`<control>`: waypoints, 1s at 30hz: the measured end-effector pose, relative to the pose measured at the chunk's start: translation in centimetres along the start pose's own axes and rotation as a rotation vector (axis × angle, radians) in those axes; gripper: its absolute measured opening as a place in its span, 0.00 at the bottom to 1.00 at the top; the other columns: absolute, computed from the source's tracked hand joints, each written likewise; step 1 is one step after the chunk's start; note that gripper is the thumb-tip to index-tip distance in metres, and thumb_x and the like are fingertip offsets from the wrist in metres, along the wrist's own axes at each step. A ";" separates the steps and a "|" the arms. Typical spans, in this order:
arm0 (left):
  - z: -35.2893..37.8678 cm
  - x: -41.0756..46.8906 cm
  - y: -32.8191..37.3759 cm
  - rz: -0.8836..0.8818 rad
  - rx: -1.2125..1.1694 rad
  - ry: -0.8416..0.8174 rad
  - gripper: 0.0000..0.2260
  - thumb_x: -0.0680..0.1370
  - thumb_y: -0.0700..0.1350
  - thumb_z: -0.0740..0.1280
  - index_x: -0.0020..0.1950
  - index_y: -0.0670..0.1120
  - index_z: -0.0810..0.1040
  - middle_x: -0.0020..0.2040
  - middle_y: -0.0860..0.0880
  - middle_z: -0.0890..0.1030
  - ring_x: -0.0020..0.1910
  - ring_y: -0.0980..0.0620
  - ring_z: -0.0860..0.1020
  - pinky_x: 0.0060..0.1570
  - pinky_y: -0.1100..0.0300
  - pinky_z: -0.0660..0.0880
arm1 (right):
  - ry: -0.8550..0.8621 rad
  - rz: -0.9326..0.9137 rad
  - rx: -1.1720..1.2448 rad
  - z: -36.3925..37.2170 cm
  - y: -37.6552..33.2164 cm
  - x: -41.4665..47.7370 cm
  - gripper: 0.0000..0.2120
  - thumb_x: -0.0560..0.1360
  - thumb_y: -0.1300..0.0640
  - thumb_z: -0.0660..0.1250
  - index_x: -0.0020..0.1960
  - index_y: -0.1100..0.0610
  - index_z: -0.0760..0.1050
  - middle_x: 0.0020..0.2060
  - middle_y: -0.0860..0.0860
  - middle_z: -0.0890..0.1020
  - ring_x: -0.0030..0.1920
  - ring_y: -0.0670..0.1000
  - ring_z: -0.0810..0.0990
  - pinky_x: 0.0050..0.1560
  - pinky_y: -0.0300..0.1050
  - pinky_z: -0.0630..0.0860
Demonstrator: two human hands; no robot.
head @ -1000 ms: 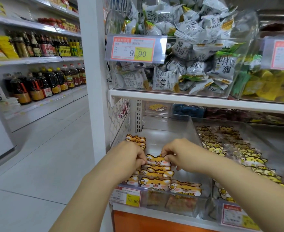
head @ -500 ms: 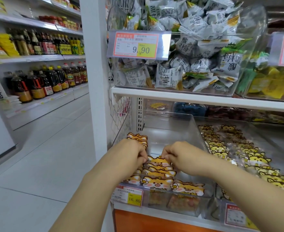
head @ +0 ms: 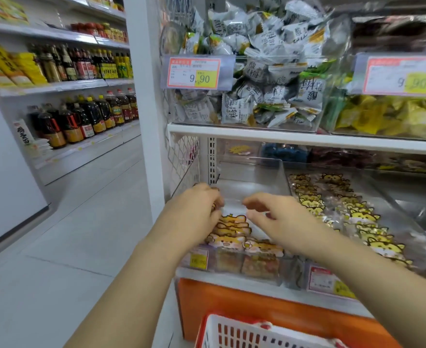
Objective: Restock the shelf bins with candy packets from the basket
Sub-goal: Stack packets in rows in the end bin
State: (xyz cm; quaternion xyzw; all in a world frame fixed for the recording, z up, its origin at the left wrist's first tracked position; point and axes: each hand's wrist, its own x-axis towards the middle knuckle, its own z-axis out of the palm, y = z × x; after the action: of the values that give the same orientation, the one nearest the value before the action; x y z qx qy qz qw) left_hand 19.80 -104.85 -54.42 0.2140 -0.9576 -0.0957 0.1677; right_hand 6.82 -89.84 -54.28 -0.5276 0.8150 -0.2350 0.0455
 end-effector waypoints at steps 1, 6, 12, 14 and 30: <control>-0.1 -0.6 0.8 0.020 -0.013 0.037 0.09 0.80 0.47 0.65 0.58 0.54 0.80 0.58 0.54 0.77 0.56 0.51 0.76 0.54 0.50 0.76 | 0.055 -0.036 0.040 -0.4 -0.3 -1.6 0.14 0.81 0.52 0.64 0.66 0.49 0.76 0.60 0.42 0.81 0.60 0.40 0.77 0.62 0.38 0.73; 2.2 -5.4 5.7 0.147 -0.231 0.308 0.10 0.78 0.46 0.64 0.58 0.50 0.81 0.53 0.51 0.81 0.50 0.49 0.80 0.52 0.48 0.77 | 0.190 -0.115 0.313 1.1 0.2 -11.7 0.08 0.78 0.62 0.67 0.54 0.54 0.81 0.45 0.41 0.83 0.48 0.40 0.80 0.49 0.32 0.75; 14.6 -15.9 9.7 -0.092 -0.426 0.229 0.10 0.81 0.42 0.62 0.59 0.48 0.80 0.51 0.51 0.81 0.44 0.53 0.78 0.45 0.54 0.77 | -0.203 0.237 0.221 11.6 9.7 -22.1 0.04 0.78 0.54 0.69 0.51 0.49 0.81 0.42 0.44 0.83 0.40 0.39 0.79 0.43 0.38 0.74; 19.7 -19.0 9.3 -0.183 -0.414 -0.017 0.10 0.82 0.44 0.62 0.60 0.50 0.80 0.53 0.52 0.82 0.47 0.53 0.80 0.48 0.55 0.78 | -0.348 0.390 0.232 14.5 13.0 -24.6 0.03 0.79 0.52 0.68 0.50 0.45 0.78 0.44 0.43 0.82 0.42 0.42 0.79 0.44 0.40 0.75; 35.1 -30.1 3.5 -0.207 -0.048 -1.218 0.28 0.81 0.43 0.61 0.80 0.48 0.57 0.79 0.43 0.58 0.74 0.43 0.65 0.70 0.52 0.65 | -0.779 0.972 0.407 31.1 17.0 -30.4 0.17 0.78 0.54 0.68 0.37 0.56 0.63 0.30 0.51 0.66 0.28 0.47 0.65 0.28 0.42 0.60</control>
State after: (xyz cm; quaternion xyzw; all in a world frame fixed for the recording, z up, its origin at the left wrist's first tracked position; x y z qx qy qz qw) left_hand 31.45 -84.49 -94.43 0.2087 -0.8533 -0.2382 -0.4143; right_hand 15.92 -67.84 -94.42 -0.1265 0.8236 -0.1289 0.5376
